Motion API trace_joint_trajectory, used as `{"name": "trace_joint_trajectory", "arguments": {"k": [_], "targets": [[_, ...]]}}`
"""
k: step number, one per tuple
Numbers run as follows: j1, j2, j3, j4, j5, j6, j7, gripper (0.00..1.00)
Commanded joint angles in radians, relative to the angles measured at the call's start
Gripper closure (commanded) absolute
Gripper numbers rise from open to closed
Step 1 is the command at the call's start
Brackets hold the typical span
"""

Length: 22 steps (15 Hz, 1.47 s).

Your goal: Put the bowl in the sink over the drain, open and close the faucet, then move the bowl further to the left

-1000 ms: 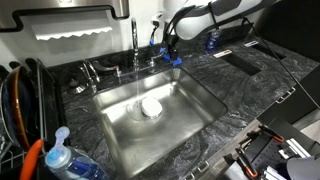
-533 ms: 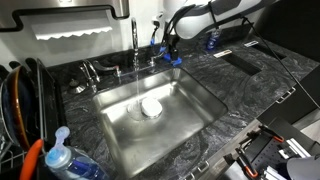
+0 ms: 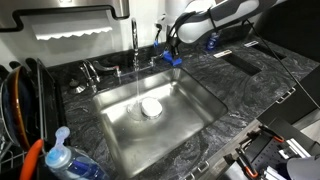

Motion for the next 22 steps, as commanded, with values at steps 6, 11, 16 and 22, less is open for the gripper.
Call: {"name": "trace_joint_trajectory", "arguments": {"k": [6, 11, 16, 22], "targets": [[0.02, 0.065, -0.019, 0.029, -0.079, 0.14, 0.135, 1.0], [0.03, 0.09, -0.052, 0.058, -0.15, 0.228, 0.225, 1.0], [0.042, 0.12, -0.08, 0.098, -0.231, 0.251, 0.303, 1.0], [0.047, 0.141, -0.086, 0.129, -0.276, 0.26, 0.358, 1.0]]}}
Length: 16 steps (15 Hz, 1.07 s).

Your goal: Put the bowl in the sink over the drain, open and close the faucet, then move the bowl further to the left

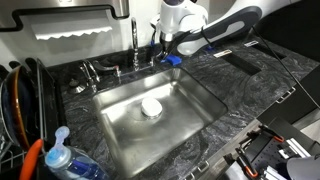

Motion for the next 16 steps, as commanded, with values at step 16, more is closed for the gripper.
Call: {"name": "trace_joint_trajectory", "arguments": {"k": [16], "targets": [[-0.093, -0.136, 0.14, 0.047, 0.41, -0.529, -0.377, 1.0]]}}
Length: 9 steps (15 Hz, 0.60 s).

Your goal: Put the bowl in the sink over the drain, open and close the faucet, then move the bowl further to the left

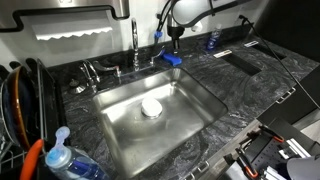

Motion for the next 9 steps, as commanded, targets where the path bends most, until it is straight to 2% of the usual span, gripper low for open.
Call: {"name": "trace_joint_trajectory", "arguments": {"k": [1, 2, 4, 7, 9], "targets": [[-0.03, -0.049, 0.048, -0.023, 0.076, -0.066, -0.119, 1.0], [-0.029, -0.068, 0.054, -0.039, 0.084, -0.06, -0.15, 0.74], [-0.021, -0.107, 0.057, -0.082, 0.071, -0.03, -0.19, 0.67], [-0.012, -0.191, 0.061, -0.193, 0.017, 0.08, -0.259, 0.45], [-0.018, -0.238, 0.073, -0.266, 0.019, 0.169, -0.312, 0.31]]}}
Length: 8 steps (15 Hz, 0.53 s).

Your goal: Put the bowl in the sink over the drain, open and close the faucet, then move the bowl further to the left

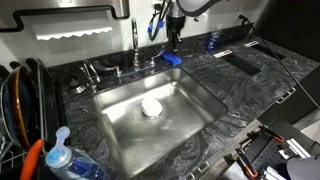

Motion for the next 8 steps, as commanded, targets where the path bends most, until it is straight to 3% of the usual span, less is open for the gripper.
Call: {"name": "trace_joint_trajectory", "arguments": {"k": [1, 4, 8], "targets": [[-0.015, -0.123, 0.023, -0.196, -0.001, 0.169, -0.105, 0.25], [-0.021, -0.151, 0.051, -0.29, 0.061, 0.271, -0.188, 0.03], [-0.004, -0.159, 0.063, -0.382, 0.102, 0.324, -0.212, 0.0]]}}
